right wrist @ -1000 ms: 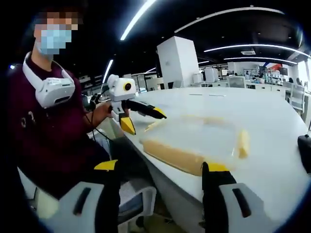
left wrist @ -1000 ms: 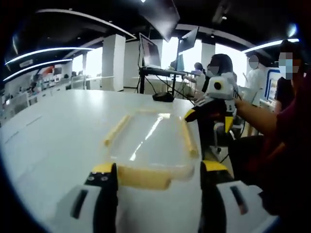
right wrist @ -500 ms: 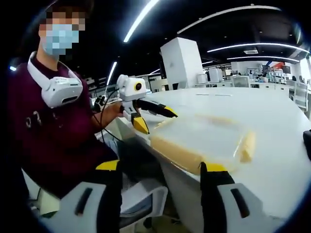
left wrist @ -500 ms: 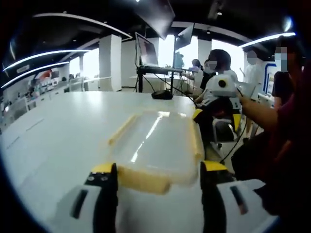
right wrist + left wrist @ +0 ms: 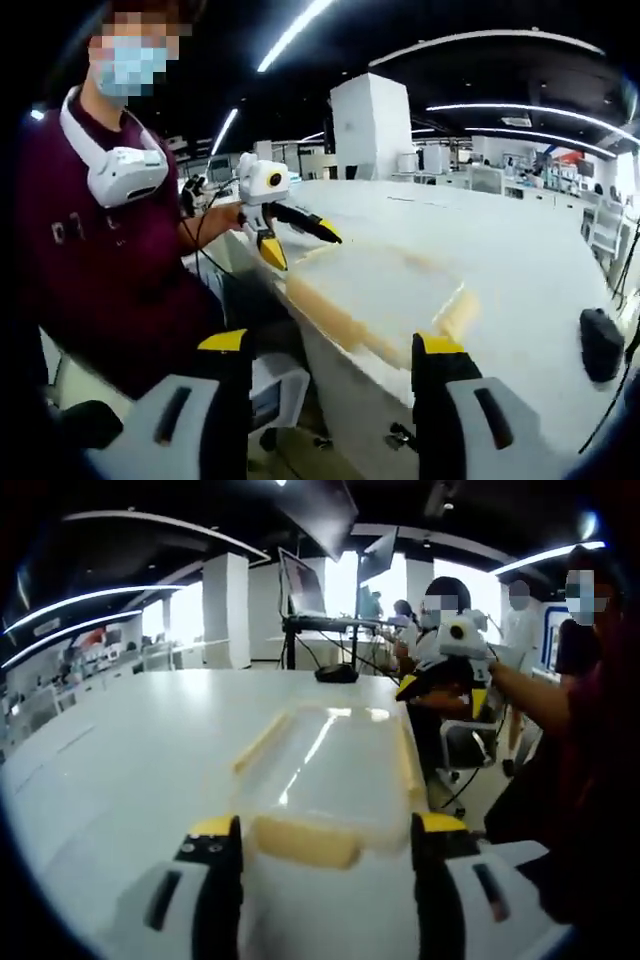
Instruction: Snap each plastic latch of the storage box into its locked position after aligning the lid with the box until every specified latch is closed and the lid sits flush.
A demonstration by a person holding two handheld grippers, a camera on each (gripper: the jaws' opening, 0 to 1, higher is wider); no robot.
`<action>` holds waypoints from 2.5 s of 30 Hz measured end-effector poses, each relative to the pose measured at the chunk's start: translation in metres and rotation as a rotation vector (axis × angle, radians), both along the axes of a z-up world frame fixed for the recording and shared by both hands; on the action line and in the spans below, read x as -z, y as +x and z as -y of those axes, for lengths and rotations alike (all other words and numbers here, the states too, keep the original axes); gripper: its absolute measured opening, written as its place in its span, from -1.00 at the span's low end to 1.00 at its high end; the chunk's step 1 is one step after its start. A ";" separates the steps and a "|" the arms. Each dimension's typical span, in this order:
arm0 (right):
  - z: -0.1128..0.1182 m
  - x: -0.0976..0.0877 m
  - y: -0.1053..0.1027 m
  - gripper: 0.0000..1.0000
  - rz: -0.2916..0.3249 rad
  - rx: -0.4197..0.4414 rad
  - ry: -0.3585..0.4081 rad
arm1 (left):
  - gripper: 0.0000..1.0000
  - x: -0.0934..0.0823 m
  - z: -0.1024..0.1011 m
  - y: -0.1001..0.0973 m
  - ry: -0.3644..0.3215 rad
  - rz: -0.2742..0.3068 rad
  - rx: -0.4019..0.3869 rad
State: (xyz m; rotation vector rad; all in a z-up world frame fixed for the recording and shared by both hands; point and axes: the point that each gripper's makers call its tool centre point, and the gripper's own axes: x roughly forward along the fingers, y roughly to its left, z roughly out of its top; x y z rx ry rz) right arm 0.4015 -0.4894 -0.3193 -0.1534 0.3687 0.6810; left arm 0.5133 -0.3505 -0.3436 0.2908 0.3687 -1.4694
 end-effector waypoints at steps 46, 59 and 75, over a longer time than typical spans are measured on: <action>0.054 0.033 0.093 0.00 -0.273 -0.434 -0.516 | 0.20 0.001 -0.016 0.017 0.081 0.046 0.047; 0.050 0.040 0.091 -0.19 -0.320 -0.543 -0.586 | 0.03 0.010 -0.012 0.011 0.122 0.040 0.104; 0.051 0.041 0.090 -0.20 -0.315 -0.573 -0.613 | -0.04 0.006 -0.005 0.009 0.162 0.119 0.212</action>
